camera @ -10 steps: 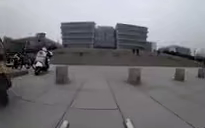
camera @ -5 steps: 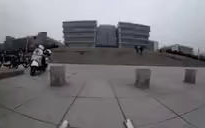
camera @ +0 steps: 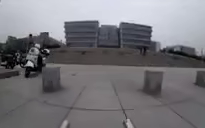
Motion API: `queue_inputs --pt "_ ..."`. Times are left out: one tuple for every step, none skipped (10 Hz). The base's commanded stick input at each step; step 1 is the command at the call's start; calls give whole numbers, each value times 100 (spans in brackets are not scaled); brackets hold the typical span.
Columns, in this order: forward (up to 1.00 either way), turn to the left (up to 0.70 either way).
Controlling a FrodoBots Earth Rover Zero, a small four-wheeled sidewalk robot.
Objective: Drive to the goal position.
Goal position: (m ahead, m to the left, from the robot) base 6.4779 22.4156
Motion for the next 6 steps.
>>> queue_inputs --pt "85 -3" --pt "85 -3" --pt "85 -3" --pt "85 -3" --pt "85 -3" --pt "85 -3"
